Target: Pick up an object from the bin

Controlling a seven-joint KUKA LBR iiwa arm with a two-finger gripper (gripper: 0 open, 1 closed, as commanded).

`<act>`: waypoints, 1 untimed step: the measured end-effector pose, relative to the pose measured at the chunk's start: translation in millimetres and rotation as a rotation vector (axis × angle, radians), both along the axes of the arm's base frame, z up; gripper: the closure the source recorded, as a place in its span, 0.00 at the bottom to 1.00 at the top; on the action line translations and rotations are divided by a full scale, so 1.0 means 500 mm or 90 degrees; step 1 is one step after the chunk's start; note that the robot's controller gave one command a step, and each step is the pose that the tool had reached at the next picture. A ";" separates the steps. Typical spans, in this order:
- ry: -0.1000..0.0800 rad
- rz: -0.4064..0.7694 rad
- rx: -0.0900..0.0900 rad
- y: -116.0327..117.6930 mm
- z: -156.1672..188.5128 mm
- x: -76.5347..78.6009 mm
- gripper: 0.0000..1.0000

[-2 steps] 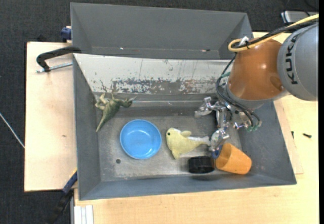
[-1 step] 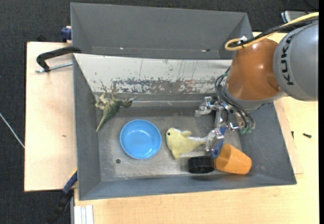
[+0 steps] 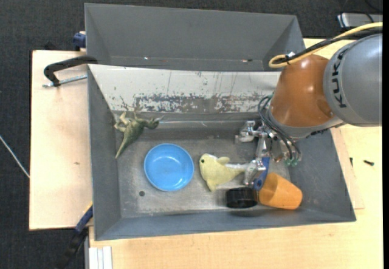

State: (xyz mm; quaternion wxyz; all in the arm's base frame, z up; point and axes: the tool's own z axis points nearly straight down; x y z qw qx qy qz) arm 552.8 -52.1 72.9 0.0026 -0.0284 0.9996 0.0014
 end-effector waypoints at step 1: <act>0.001 0.000 -0.001 0.002 0.004 0.003 0.00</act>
Offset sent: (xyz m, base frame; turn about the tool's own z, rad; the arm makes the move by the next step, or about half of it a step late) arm 0.0000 0.0000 0.0000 0.0000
